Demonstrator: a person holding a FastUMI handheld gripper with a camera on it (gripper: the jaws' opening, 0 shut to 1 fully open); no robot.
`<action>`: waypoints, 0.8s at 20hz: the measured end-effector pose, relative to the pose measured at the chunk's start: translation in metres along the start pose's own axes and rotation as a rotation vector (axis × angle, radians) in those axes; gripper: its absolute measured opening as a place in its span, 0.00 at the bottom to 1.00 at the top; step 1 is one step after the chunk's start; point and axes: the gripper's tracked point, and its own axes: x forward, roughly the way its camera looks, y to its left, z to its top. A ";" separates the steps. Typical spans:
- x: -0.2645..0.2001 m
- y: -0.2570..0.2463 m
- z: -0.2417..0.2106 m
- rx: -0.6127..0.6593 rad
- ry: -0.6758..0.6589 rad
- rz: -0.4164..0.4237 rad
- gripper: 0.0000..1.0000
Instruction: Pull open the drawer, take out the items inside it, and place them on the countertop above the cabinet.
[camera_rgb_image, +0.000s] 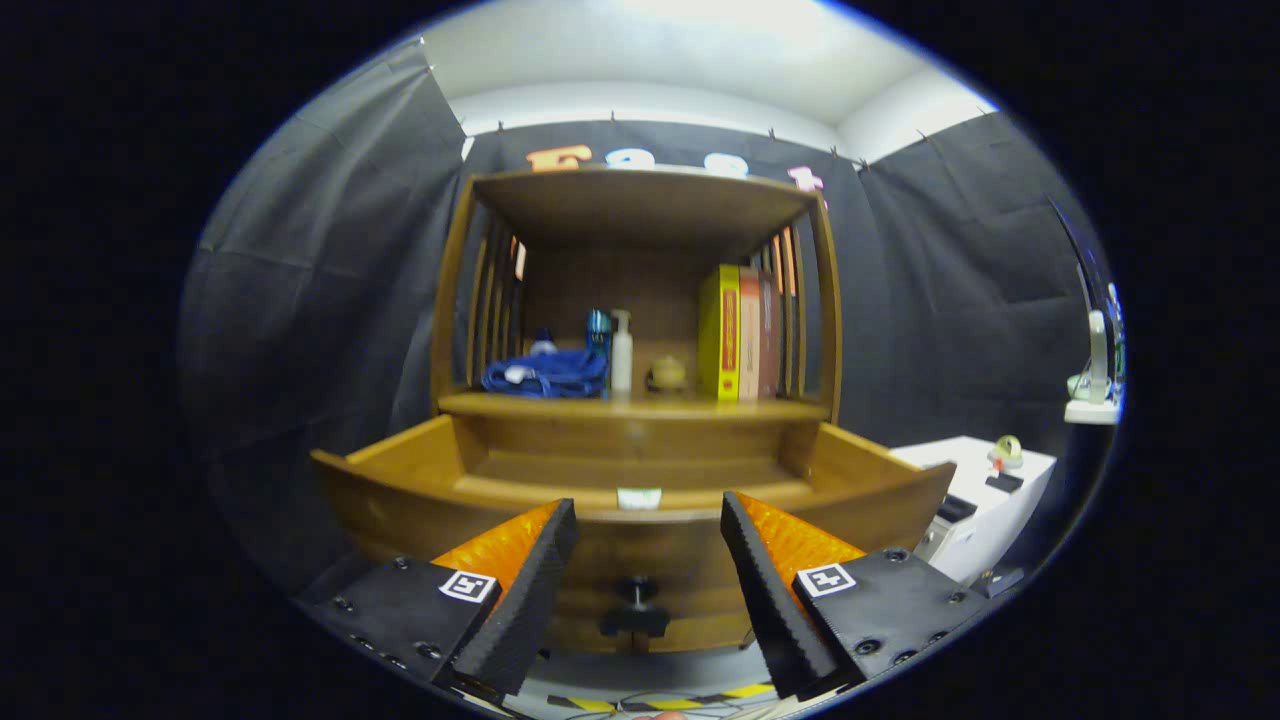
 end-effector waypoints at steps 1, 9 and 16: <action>-0.001 0.001 0.029 0.002 -0.032 0.009 0.94; 0.094 -0.005 0.103 -0.100 0.227 0.098 0.94; 0.149 -0.006 -0.023 -0.074 0.687 0.094 0.94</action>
